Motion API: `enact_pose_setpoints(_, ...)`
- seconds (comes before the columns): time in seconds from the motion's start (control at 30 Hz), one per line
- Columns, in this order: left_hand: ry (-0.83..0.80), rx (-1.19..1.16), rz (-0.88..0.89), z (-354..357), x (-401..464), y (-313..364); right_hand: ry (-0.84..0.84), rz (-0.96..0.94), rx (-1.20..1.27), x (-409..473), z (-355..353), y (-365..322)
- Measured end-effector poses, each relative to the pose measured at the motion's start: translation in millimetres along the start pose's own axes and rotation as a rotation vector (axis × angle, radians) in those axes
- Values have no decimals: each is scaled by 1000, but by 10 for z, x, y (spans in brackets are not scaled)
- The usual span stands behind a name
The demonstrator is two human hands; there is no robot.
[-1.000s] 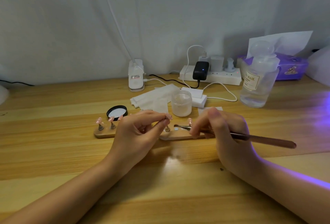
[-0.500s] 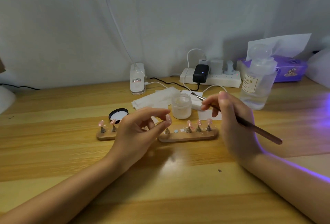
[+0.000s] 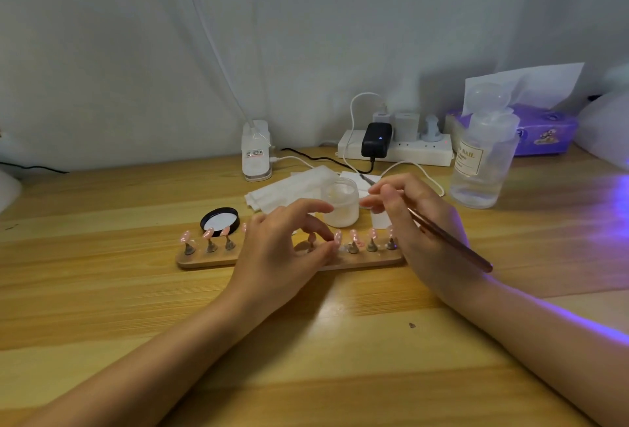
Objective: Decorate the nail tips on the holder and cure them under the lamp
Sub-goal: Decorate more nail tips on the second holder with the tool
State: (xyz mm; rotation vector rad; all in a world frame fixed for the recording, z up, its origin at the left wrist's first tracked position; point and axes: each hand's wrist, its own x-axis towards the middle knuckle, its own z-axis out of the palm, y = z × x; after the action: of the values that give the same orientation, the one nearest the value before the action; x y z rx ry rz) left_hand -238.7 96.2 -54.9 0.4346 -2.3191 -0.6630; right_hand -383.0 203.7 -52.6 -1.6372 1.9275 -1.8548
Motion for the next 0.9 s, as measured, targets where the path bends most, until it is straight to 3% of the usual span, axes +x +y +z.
enact_pose_setpoints(0.23, 27, 117, -10, -4, -14, -27, -113, -2, -136, 12, 20, 10)
enact_pose_setpoints(0.53, 50, 260, 47, -6, -38, -14, -207, -142, -405, -12, 47, 13)
enact_pose_setpoints(0.9, 52, 282, 45, 2, -42, -27, -139, -421, -477, -29, 66, 93)
